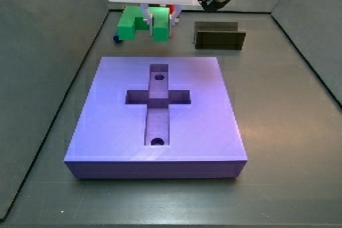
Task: Pick up the green object. Move up. Place the green object on the fixture. Regrasp the green object. Move to above the board. Insert the green object.
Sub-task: Place the green object on the fixture.
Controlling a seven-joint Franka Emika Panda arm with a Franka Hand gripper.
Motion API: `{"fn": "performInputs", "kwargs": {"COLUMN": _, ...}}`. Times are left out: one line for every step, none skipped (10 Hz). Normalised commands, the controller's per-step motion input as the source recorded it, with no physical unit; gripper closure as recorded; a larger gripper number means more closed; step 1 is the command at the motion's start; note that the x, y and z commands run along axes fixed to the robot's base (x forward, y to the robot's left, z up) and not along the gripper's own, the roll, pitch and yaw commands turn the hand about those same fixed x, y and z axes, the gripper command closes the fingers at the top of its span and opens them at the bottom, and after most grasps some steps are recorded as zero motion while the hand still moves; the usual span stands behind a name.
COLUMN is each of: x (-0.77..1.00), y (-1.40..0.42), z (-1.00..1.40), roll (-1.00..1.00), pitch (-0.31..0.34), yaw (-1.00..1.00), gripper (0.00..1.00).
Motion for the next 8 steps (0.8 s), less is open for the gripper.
{"fn": "performInputs", "kwargs": {"x": 0.46, "y": 0.09, "z": 0.65, "roll": -0.58, "pitch": 0.0, "yaw": 0.0, "gripper": 1.0}}
{"fn": "performInputs", "kwargs": {"x": 0.94, "y": 0.0, "z": 0.64, "roll": -0.43, "pitch": 0.034, "yaw": -0.01, "gripper": 1.0}}
{"fn": "performInputs", "kwargs": {"x": 1.0, "y": -0.08, "z": 0.7, "roll": -0.31, "pitch": 0.091, "yaw": -0.11, "gripper": 1.0}}
{"fn": "performInputs", "kwargs": {"x": 1.0, "y": -0.02, "z": 0.72, "roll": -0.33, "pitch": 0.163, "yaw": -0.09, "gripper": 1.0}}
{"fn": "performInputs", "kwargs": {"x": 1.0, "y": -0.21, "z": 0.6, "roll": -0.31, "pitch": 0.071, "yaw": -0.09, "gripper": 1.0}}
{"fn": "performInputs", "kwargs": {"x": 1.0, "y": -0.29, "z": 0.41, "roll": -0.16, "pitch": 0.0, "yaw": -0.09, "gripper": 1.0}}
{"fn": "performInputs", "kwargs": {"x": 0.97, "y": -0.15, "z": 0.26, "roll": -0.26, "pitch": -0.08, "yaw": -0.12, "gripper": 1.0}}
{"fn": "performInputs", "kwargs": {"x": 0.92, "y": -0.09, "z": 0.13, "roll": -0.12, "pitch": -0.183, "yaw": -0.1, "gripper": 1.0}}
